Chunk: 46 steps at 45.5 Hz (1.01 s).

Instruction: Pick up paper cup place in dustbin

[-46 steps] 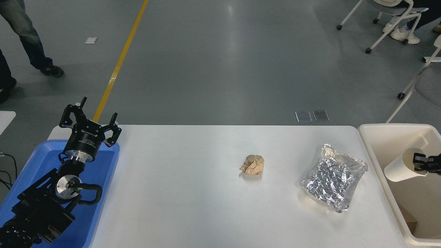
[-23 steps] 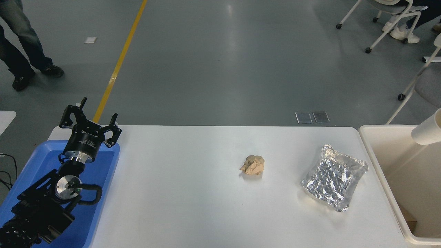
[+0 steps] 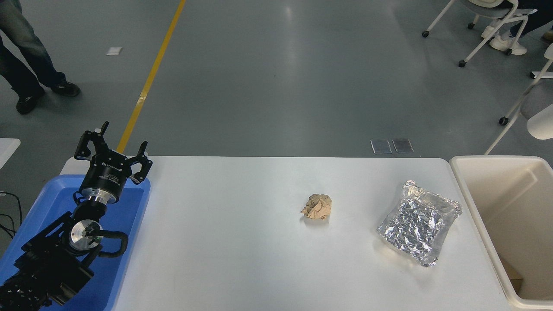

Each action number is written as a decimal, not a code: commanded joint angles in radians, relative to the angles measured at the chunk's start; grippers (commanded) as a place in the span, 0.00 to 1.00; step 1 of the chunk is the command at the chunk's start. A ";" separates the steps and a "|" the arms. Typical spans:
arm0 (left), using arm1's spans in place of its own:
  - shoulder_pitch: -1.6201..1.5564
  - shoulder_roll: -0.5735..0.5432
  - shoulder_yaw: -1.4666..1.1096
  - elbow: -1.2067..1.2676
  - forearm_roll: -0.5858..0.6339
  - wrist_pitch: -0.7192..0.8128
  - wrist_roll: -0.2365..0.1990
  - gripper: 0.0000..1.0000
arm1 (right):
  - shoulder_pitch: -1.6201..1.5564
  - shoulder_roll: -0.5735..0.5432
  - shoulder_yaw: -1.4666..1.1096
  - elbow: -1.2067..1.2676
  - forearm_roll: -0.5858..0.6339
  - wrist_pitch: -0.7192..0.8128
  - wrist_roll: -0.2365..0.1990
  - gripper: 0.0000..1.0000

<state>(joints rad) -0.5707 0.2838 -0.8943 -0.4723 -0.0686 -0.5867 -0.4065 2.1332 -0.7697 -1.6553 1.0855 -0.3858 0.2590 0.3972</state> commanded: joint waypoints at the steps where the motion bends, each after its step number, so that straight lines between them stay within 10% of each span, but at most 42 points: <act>1: 0.000 0.000 0.000 0.001 0.001 0.001 0.000 0.99 | -0.071 -0.002 0.022 -0.074 0.019 -0.014 -0.009 0.00; 15: 0.000 0.000 0.000 0.001 0.001 0.001 0.000 0.99 | -0.763 0.017 0.232 -0.666 0.413 -0.037 -0.034 0.00; 32: 0.000 0.000 0.000 0.000 0.001 0.001 0.000 0.99 | -1.182 0.104 0.624 -0.822 0.530 -0.156 -0.379 0.00; 46: 0.000 0.000 0.000 0.001 0.001 0.001 0.000 0.99 | -1.311 0.164 0.750 -0.857 0.533 -0.205 -0.471 0.00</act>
<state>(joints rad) -0.5706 0.2838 -0.8943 -0.4715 -0.0674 -0.5858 -0.4065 0.9552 -0.6504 -1.0232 0.2717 0.1283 0.1014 0.0233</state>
